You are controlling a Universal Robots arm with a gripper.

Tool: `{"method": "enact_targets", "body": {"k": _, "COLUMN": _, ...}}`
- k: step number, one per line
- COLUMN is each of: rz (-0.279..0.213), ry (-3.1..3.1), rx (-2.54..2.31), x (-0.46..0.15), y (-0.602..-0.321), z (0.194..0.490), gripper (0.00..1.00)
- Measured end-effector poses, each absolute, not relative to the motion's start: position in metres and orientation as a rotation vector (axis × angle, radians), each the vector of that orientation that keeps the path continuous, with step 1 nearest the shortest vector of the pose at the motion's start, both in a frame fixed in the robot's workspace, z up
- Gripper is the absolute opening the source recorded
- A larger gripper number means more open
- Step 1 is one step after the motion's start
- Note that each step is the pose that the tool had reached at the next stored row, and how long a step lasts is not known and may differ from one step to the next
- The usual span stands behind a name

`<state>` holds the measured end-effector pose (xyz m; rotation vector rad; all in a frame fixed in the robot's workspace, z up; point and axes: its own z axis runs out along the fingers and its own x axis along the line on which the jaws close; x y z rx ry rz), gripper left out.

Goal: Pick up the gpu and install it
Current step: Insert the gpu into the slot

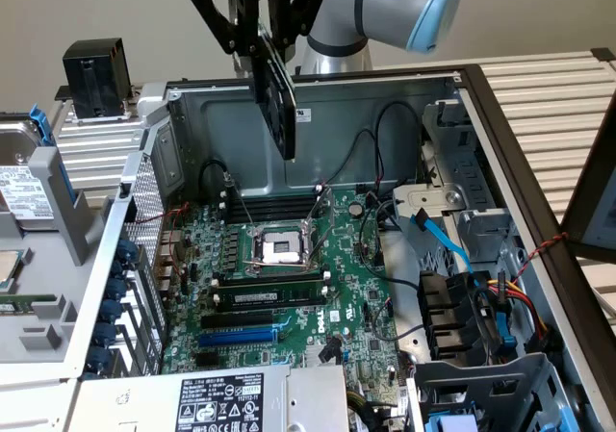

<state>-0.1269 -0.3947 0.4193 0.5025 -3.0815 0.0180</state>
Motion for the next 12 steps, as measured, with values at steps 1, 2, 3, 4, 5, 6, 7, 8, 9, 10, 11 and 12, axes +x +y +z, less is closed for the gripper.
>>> {"method": "enact_targets", "body": {"k": 1, "rz": 0.018, "ry": -3.077, "rx": 0.530, "x": -0.1269, "y": -0.3947, "z": 0.4189, "gripper": 0.28}}
{"method": "enact_targets", "body": {"k": 2, "rz": 0.018, "ry": -3.072, "rx": 0.559, "x": -0.1269, "y": -0.3947, "z": 0.4186, "gripper": 0.28}}
{"method": "enact_targets", "body": {"k": 3, "rz": 0.019, "ry": -3.067, "rx": 0.586, "x": -0.1269, "y": -0.3947, "z": 0.4183, "gripper": 0.28}}
{"method": "enact_targets", "body": {"k": 4, "rz": 0.019, "ry": -3.061, "rx": 0.615, "x": -0.1269, "y": -0.3947, "z": 0.4180, "gripper": 0.28}}
{"method": "enact_targets", "body": {"k": 5, "rz": 0.019, "ry": -3.056, "rx": 0.642, "x": -0.1269, "y": -0.3947, "z": 0.4179, "gripper": 0.28}}
{"method": "enact_targets", "body": {"k": 6, "rz": 0.020, "ry": -3.050, "rx": 0.670, "x": -0.1269, "y": -0.3947, "z": 0.4177, "gripper": 0.28}}
{"method": "enact_targets", "body": {"k": 7, "rz": 0.020, "ry": -3.043, "rx": 0.700, "x": -0.1269, "y": -0.3947, "z": 0.4175, "gripper": 0.28}}
{"method": "enact_targets", "body": {"k": 8, "rz": 0.020, "ry": -3.037, "rx": 0.727, "x": -0.1269, "y": -0.3947, "z": 0.4173, "gripper": 0.28}}
{"method": "enact_targets", "body": {"k": 9, "rz": 0.020, "ry": -3.030, "rx": 0.753, "x": -0.1269, "y": -0.3947, "z": 0.4171, "gripper": 0.28}}
{"method": "enact_targets", "body": {"k": 10, "rz": 0.020, "ry": -3.023, "rx": 0.782, "x": -0.1269, "y": -0.3947, "z": 0.4169, "gripper": 0.28}}
{"method": "enact_targets", "body": {"k": 11, "rz": 0.021, "ry": -3.016, "rx": 0.809, "x": -0.1269, "y": -0.3947, "z": 0.4166, "gripper": 0.28}}
{"method": "enact_targets", "body": {"k": 12, "rz": 0.021, "ry": -3.008, "rx": 0.837, "x": -0.1269, "y": -0.3947, "z": 0.4165, "gripper": 0.28}}
